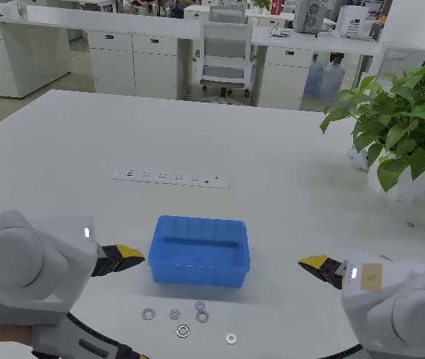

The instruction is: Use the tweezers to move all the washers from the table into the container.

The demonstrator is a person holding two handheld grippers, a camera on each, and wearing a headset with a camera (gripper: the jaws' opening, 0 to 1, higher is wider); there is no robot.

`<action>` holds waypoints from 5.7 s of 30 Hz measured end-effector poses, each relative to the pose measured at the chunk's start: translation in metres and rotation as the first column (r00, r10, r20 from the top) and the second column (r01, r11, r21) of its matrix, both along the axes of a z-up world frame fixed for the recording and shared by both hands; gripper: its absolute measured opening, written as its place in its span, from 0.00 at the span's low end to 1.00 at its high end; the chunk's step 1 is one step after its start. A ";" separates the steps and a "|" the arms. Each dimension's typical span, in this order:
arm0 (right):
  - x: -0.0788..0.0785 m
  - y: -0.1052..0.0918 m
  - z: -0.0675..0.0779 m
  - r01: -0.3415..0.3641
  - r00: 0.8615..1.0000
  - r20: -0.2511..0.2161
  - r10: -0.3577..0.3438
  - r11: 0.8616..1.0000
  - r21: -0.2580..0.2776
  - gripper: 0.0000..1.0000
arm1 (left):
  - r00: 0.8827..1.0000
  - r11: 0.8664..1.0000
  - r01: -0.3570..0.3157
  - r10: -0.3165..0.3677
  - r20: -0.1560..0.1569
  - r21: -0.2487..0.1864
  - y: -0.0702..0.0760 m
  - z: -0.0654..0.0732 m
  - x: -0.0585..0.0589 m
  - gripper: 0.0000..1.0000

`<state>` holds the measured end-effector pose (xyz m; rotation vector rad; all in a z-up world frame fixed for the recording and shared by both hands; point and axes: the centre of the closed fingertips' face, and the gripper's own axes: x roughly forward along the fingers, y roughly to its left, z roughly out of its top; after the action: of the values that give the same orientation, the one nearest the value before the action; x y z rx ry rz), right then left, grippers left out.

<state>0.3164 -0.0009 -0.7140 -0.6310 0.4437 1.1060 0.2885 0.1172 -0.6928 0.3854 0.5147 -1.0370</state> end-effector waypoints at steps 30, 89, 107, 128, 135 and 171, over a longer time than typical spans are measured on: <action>0.001 -0.004 -0.006 0.024 0.999 -0.021 -0.024 1.000 0.001 0.97 | 1.000 1.000 0.014 -0.013 -0.021 0.017 0.001 -0.009 -0.001 0.99; -0.003 -0.003 -0.017 -0.007 0.999 -0.051 0.005 1.000 -0.030 0.93 | 0.999 1.000 -0.023 0.023 -0.036 -0.001 0.001 -0.011 -0.009 0.99; -0.001 -0.003 -0.021 -0.005 0.998 -0.064 0.003 0.999 -0.037 0.92 | 0.998 1.000 -0.021 0.022 -0.055 0.019 0.003 -0.026 -0.007 0.99; -0.017 0.029 -0.050 -0.124 0.986 -0.117 0.120 0.992 -0.028 0.70 | 0.992 0.997 0.001 0.009 -0.128 0.076 -0.002 -0.073 -0.009 0.94; -0.023 0.044 -0.060 -0.150 0.978 -0.146 0.149 0.989 0.001 0.57 | 0.988 0.996 0.002 0.011 -0.153 0.089 -0.005 -0.085 -0.006 0.84; -0.036 0.069 -0.102 -0.343 0.919 -0.245 0.310 0.934 -0.103 0.16 | 0.976 0.963 0.157 -0.118 -0.182 0.219 -0.018 -0.122 -0.004 0.30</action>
<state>0.2808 0.0683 -0.8158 -0.7278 0.6342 1.4842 0.2841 0.0994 -0.8149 0.5506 0.7728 -1.1540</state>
